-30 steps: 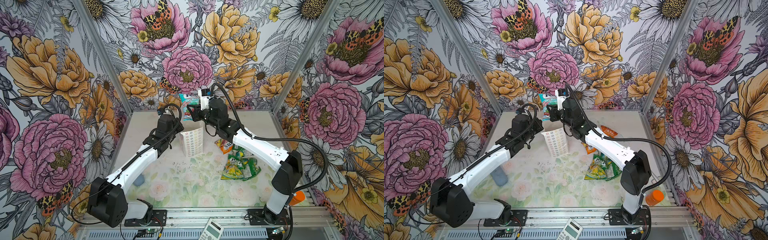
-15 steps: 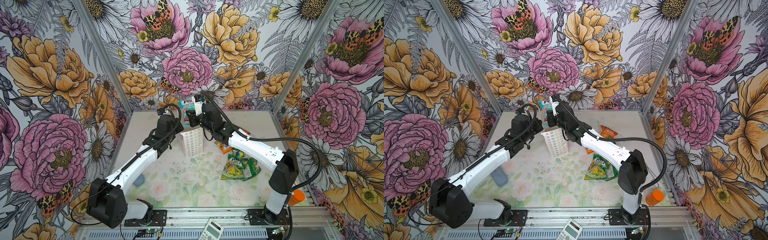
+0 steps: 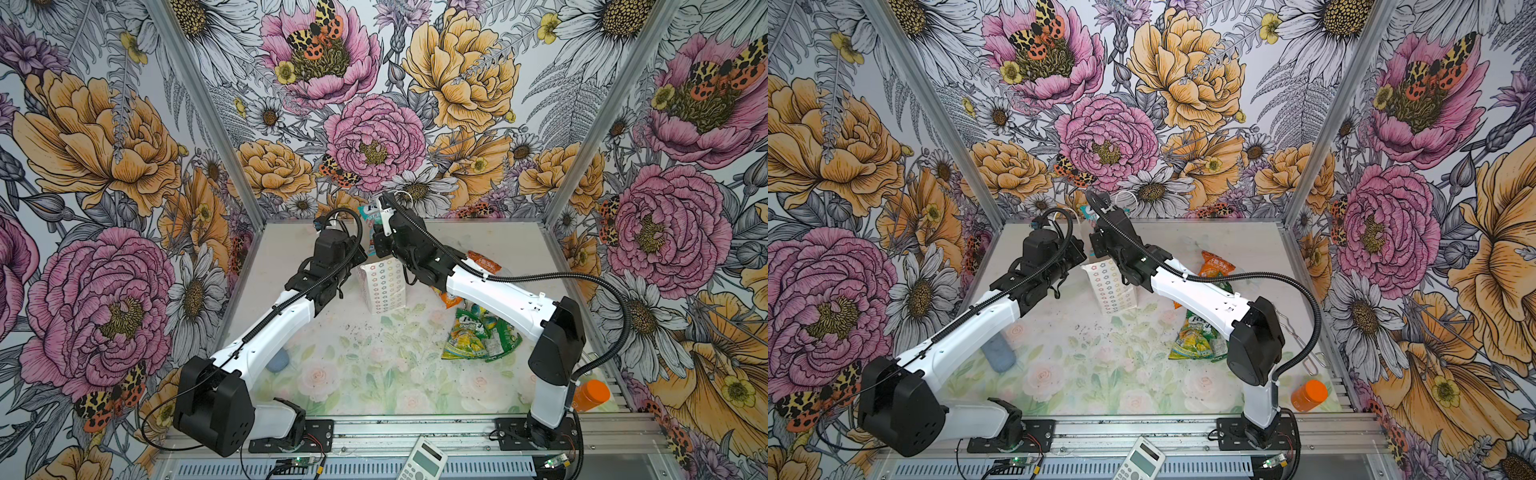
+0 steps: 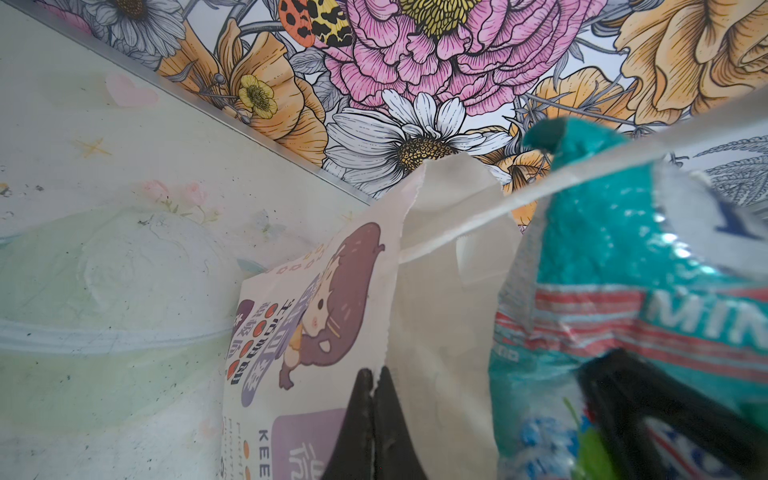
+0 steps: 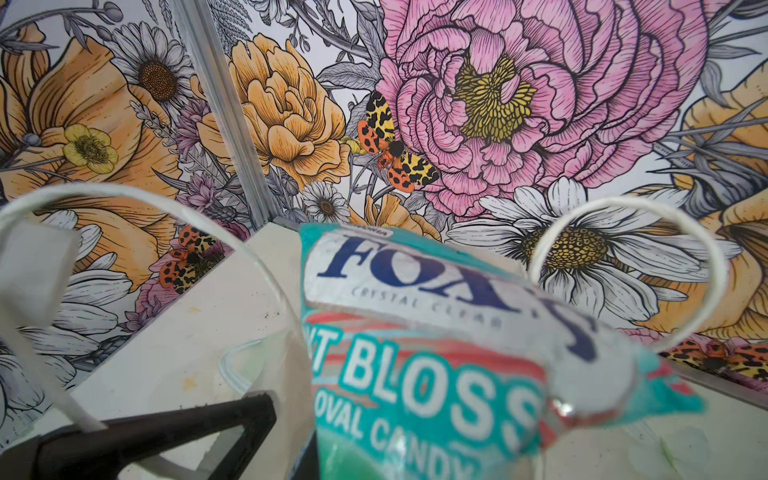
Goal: Place the snacks into the paper bag
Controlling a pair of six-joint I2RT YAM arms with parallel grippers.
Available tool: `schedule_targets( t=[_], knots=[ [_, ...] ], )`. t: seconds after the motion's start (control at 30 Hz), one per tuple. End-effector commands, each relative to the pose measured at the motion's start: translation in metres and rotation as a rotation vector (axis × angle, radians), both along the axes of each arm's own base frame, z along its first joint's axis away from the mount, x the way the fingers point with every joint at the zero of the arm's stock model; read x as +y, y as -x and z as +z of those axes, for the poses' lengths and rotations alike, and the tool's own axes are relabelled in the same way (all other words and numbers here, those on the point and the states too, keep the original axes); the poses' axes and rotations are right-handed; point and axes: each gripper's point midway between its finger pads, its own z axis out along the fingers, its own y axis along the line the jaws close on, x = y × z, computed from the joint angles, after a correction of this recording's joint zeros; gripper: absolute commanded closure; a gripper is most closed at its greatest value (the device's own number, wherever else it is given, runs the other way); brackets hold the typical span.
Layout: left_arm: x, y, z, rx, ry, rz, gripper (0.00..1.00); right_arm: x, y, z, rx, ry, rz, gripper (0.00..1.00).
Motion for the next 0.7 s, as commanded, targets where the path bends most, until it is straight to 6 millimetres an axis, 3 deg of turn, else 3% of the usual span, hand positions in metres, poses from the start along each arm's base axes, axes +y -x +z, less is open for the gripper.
schedule_targets(
  t=[0.0, 0.67],
  knots=[
    [0.002, 0.003, 0.002, -0.003, 0.027, -0.004, 1.0, -0.003, -0.006, 0.019, -0.063, 0.013, -0.046, 1.0],
    [0.0, 0.001, 0.0, -0.005, 0.037, -0.003, 1.0, -0.005, -0.006, 0.006, -0.073, 0.188, -0.096, 1.0]
  ],
)
